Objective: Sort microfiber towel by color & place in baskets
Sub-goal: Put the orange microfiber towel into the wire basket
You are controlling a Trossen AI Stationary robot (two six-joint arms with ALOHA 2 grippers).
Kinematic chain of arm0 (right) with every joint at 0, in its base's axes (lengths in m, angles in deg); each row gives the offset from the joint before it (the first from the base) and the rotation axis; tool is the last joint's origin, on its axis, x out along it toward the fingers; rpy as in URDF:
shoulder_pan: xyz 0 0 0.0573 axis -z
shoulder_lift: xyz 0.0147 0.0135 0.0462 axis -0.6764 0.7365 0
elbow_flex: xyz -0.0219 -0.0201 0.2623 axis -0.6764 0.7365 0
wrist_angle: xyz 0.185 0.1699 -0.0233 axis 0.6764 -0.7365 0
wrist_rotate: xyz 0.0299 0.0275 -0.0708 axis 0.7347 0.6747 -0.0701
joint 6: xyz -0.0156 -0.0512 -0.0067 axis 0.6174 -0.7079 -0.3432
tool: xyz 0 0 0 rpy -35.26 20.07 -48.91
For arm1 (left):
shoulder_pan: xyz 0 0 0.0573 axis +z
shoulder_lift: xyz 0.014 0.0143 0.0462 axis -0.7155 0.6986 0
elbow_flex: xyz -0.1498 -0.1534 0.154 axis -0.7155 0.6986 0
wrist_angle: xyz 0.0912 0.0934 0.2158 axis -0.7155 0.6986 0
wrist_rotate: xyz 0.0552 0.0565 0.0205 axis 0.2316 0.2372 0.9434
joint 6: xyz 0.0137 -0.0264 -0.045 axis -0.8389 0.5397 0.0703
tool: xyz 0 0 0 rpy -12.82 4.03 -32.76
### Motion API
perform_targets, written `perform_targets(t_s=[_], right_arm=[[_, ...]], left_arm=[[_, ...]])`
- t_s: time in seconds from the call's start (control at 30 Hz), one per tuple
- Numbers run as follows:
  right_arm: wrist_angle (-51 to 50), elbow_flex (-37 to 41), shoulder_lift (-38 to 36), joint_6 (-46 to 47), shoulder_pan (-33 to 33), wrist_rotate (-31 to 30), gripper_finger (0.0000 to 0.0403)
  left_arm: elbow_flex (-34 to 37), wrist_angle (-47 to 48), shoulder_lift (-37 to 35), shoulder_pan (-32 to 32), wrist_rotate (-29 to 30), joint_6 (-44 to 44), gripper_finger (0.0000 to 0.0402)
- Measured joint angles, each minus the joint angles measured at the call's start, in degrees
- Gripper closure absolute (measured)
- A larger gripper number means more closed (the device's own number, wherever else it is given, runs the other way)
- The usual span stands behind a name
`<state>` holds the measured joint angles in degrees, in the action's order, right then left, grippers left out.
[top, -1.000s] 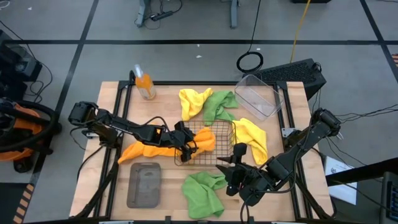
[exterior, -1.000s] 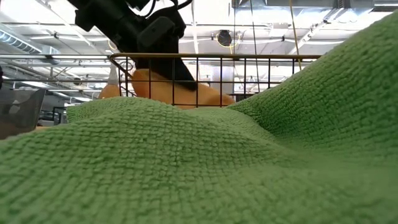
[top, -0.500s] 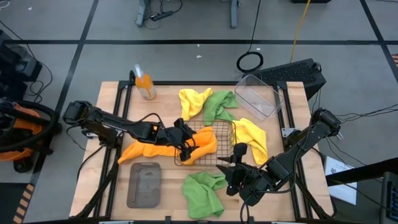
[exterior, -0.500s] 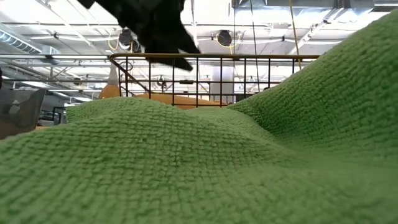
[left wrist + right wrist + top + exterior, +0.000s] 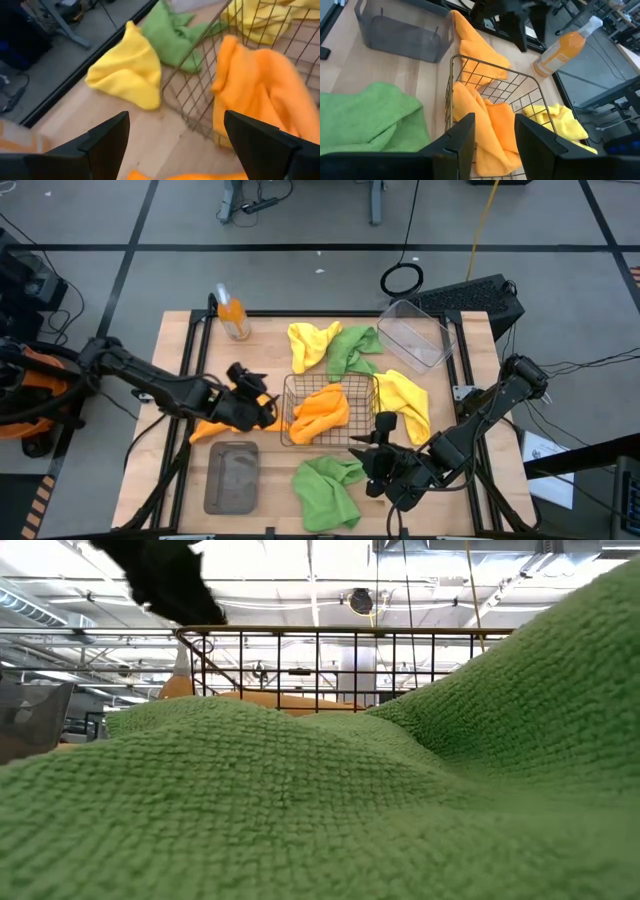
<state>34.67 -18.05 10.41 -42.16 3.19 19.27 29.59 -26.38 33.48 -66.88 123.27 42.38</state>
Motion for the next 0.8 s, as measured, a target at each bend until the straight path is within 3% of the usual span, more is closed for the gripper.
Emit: perform_targets(t_s=[0.43,0.63,0.8], right_arm=[[2.00,0.00,0.00,0.63,1.57,-0.42,0.0273],[2.38,0.00,0.00,0.48,2.43,-0.27,0.0273],[2.38,0.00,0.00,0.52,2.71,-0.27,0.0273]], left_arm=[[10.25,6.28,-4.04,-3.97,-8.15,10.63,0.0073],[12.03,16.66,-4.00,-3.98,-8.93,24.83,0.0073],[15.60,17.55,-3.98,-3.98,-8.93,33.98,0.0068]])
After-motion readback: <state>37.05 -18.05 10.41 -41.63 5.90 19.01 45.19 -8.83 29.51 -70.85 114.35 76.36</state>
